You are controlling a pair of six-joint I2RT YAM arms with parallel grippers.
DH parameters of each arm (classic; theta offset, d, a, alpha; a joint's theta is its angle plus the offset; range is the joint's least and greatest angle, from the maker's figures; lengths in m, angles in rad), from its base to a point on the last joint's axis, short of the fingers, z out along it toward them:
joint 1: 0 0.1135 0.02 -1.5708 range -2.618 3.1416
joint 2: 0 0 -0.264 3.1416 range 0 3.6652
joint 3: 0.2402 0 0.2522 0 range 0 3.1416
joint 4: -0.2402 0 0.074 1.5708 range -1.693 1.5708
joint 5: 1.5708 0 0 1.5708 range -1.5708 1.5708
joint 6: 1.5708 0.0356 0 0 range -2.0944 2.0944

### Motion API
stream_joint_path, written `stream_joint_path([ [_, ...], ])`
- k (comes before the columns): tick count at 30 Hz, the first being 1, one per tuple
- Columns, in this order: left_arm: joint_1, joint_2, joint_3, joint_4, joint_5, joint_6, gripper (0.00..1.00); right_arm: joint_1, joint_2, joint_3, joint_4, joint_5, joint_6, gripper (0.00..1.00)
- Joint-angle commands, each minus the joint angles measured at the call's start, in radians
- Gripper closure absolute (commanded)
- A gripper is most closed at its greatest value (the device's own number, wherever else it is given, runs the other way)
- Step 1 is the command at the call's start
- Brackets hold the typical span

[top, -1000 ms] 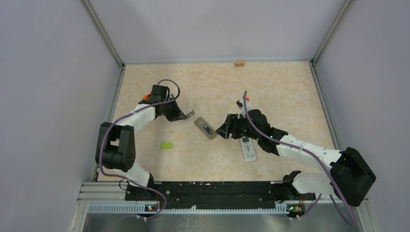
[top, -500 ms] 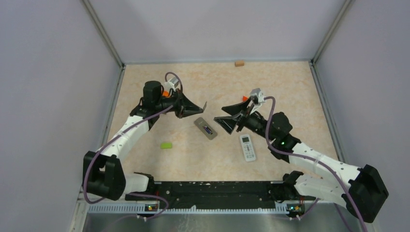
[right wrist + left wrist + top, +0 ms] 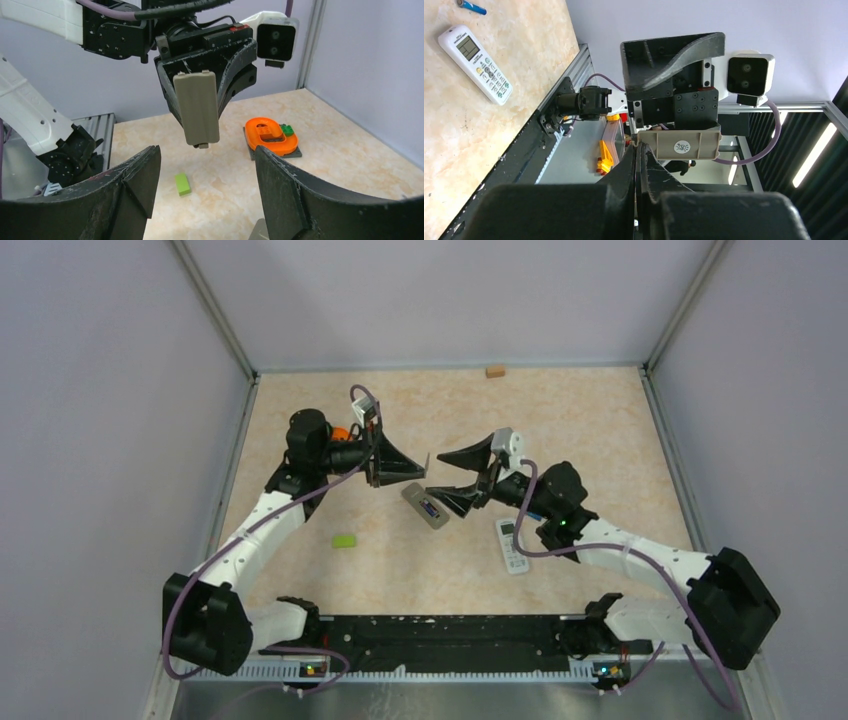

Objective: Load the batteries into the remote control

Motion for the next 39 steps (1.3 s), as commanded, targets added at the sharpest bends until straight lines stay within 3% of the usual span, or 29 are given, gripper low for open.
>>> stream_joint_path([
  [1,-0.004,-0.028,-0.010,0.049,0.025,0.006,1.00,0.006,0.023,0.054,0.159,-0.061,-0.033,0.30],
  [8,-0.004,-0.033,-0.007,0.024,0.010,0.038,1.00,0.017,0.062,0.080,0.199,-0.075,-0.013,0.31],
  [17,-0.006,-0.042,-0.008,0.004,0.008,0.051,1.00,0.031,0.105,0.121,0.199,-0.051,-0.002,0.49],
  [24,-0.006,-0.053,-0.003,0.004,0.004,0.050,1.00,0.034,0.124,0.131,0.179,-0.057,-0.003,0.52],
  [28,-0.006,-0.053,-0.001,-0.001,-0.005,0.049,0.99,0.034,0.127,0.152,0.149,-0.037,-0.002,0.67],
  [32,-0.006,-0.054,0.005,-0.023,-0.023,0.068,0.82,0.035,0.116,0.171,0.121,0.000,0.001,0.76],
  [36,-0.006,-0.057,0.030,-0.107,-0.065,0.125,0.53,0.034,0.100,0.174,0.100,0.026,0.002,0.77],
  [39,-0.003,-0.061,0.078,-0.264,-0.146,0.243,0.33,0.034,0.086,0.174,0.058,0.053,0.003,0.77],
])
